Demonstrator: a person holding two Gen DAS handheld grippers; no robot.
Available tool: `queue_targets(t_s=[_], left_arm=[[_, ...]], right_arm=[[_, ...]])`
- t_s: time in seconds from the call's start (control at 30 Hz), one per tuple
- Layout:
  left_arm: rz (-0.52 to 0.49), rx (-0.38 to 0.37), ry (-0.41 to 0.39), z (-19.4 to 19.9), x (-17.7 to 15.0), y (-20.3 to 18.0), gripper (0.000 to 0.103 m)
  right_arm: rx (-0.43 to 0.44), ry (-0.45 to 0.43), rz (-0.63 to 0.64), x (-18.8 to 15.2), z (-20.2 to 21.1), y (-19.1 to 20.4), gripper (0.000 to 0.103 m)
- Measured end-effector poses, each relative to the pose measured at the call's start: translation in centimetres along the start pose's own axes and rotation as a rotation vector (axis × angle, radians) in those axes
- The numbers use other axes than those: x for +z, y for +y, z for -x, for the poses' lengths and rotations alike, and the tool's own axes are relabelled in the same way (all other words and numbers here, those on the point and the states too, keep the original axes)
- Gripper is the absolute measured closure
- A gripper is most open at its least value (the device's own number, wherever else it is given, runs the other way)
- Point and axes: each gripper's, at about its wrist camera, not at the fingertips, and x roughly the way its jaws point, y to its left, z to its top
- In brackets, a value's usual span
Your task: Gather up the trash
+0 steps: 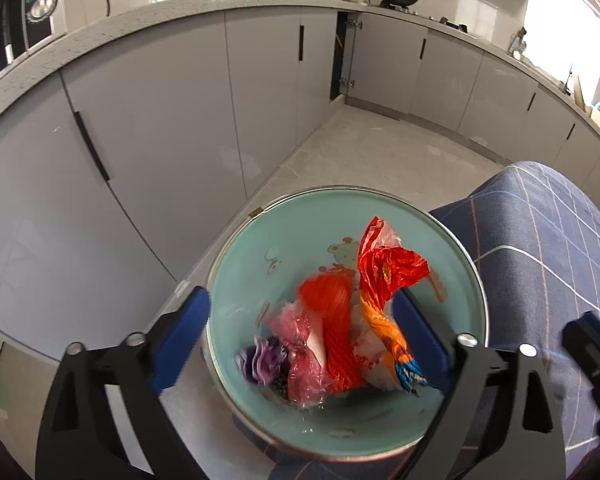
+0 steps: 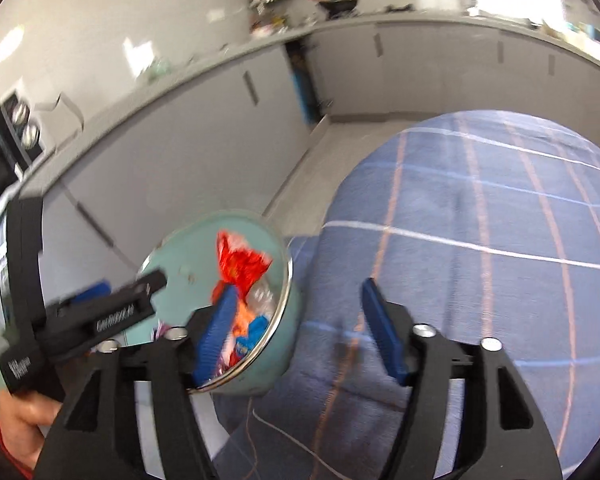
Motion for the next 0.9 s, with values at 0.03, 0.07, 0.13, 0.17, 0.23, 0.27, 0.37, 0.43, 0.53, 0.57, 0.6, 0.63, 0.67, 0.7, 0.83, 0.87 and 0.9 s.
queue_targets(t_s=[0.03, 0.07, 0.13, 0.17, 0.23, 0.27, 0.37, 0.43, 0.53, 0.57, 0.6, 0.63, 0.67, 0.7, 0.83, 0.87, 0.9], left_arm=[[-0.005, 0.019, -0.015, 0.6, -0.2, 0.0, 0.006], [-0.012, 0.034, -0.029, 1.1, -0.5, 0.1, 0.006], [-0.020, 0.049, -0.050, 2.4, -1.3, 0.1, 0.006], [-0.020, 0.051, -0.056, 2.9, -1.6, 0.3, 0.006], [-0.015, 0.064, -0.075, 4.4, -2.6, 0.7, 0.006], [-0.013, 0.069, -0.082, 4.9, -2.9, 0.8, 0.006], [0.004, 0.088, -0.104, 6.7, -4.5, 1.6, 0.006], [0.012, 0.096, -0.117, 7.8, -5.5, 2.1, 0.006], [0.019, 0.110, -0.150, 9.6, -6.8, 2.5, 0.006], [0.023, 0.113, -0.164, 10.2, -7.1, 2.6, 0.006], [0.028, 0.115, -0.177, 10.7, -7.4, 2.8, 0.006], [0.033, 0.115, -0.195, 11.4, -7.8, 2.9, 0.006], [0.035, 0.114, -0.209, 11.9, -8.0, 3.0, 0.006], [0.037, 0.113, -0.227, 12.6, -8.2, 3.0, 0.006], [0.032, 0.115, -0.297, 15.2, -8.6, 2.9, 0.006], [0.030, 0.115, -0.310, 15.6, -8.7, 2.9, 0.006], [0.027, 0.115, -0.329, 16.2, -8.8, 2.9, 0.006]], right_arm=[[0.001, -0.019, -0.010, 0.0, 0.6, -0.1, 0.031], [0.007, -0.034, -0.016, -0.1, 1.2, -0.1, 0.030], [0.021, -0.044, -0.017, -0.3, 1.9, 0.1, 0.028], [0.028, -0.048, -0.020, -0.6, 2.3, 0.2, 0.027], [0.044, -0.062, -0.023, -1.0, 3.1, 0.5, 0.024], [0.049, -0.067, -0.020, -1.2, 3.4, 0.7, 0.022], [0.062, -0.081, -0.016, -1.9, 4.3, 1.6, 0.021], [0.071, -0.087, -0.009, -2.4, 4.9, 2.1, 0.021], [0.078, -0.109, 0.008, -3.0, 6.3, 2.9, 0.021], [0.080, -0.116, 0.012, -3.2, 6.6, 3.1, 0.021], [0.081, -0.129, 0.015, -3.3, 7.2, 3.3, 0.021], [0.081, -0.147, 0.017, -3.4, 7.8, 3.5, 0.021], [0.081, -0.160, 0.019, -3.5, 8.4, 3.8, 0.019], [0.081, -0.179, 0.022, -3.7, 9.1, 4.0, 0.018], [0.072, -0.253, 0.045, -4.2, 11.4, 4.7, 0.017], [0.070, -0.266, 0.050, -4.3, 11.8, 4.8, 0.017], [0.069, -0.281, 0.052, -4.4, 12.3, 4.9, 0.017]])
